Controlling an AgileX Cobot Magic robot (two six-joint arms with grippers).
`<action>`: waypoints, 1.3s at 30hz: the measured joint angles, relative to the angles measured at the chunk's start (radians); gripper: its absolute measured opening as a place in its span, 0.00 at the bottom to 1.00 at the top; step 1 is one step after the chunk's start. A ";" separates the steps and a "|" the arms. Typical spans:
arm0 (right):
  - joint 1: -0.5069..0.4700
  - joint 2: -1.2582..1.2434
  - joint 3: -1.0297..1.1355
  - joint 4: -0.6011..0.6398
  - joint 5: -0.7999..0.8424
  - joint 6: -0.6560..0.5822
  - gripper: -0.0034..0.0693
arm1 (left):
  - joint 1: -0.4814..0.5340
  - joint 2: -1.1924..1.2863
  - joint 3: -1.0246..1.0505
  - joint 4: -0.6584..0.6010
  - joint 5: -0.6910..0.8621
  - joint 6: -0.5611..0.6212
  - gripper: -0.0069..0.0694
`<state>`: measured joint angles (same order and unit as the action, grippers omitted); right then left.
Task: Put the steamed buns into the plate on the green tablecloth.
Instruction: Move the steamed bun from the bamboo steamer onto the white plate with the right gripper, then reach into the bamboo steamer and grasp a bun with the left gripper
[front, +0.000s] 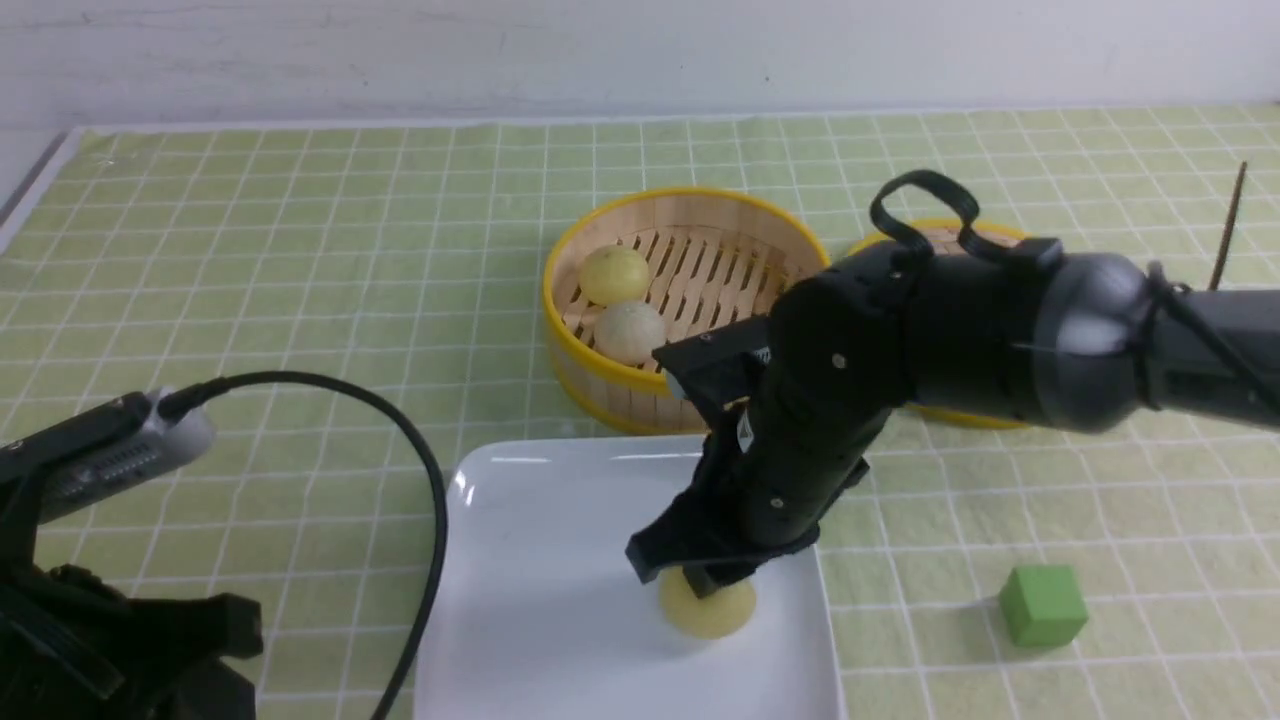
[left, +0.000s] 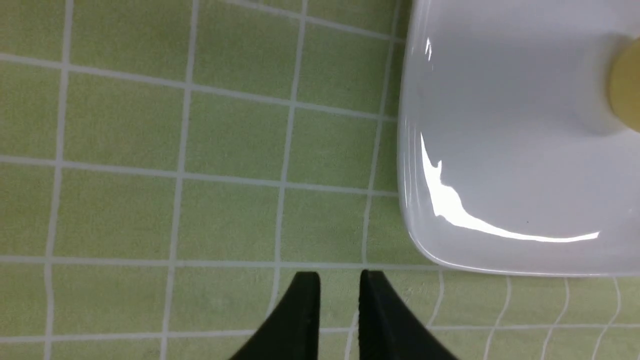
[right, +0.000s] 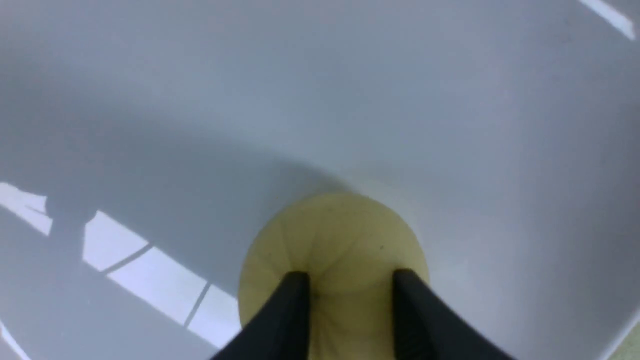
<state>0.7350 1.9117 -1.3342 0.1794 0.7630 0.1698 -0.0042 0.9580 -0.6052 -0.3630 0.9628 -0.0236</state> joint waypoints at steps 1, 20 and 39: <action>0.000 0.000 -0.011 -0.004 0.022 0.000 0.54 | 0.000 0.000 0.000 0.000 -0.001 0.000 0.29; -0.137 -0.522 -0.015 -0.241 0.472 -0.029 0.03 | 0.000 0.200 -0.250 -0.105 0.027 0.109 0.09; -0.158 -0.836 0.515 -0.248 0.288 -0.015 0.03 | -0.492 1.028 -1.242 0.272 0.091 -0.232 0.43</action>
<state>0.5770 1.0758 -0.8192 -0.0686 1.0507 0.1550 -0.4962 1.9861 -1.8472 -0.0907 1.0540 -0.2551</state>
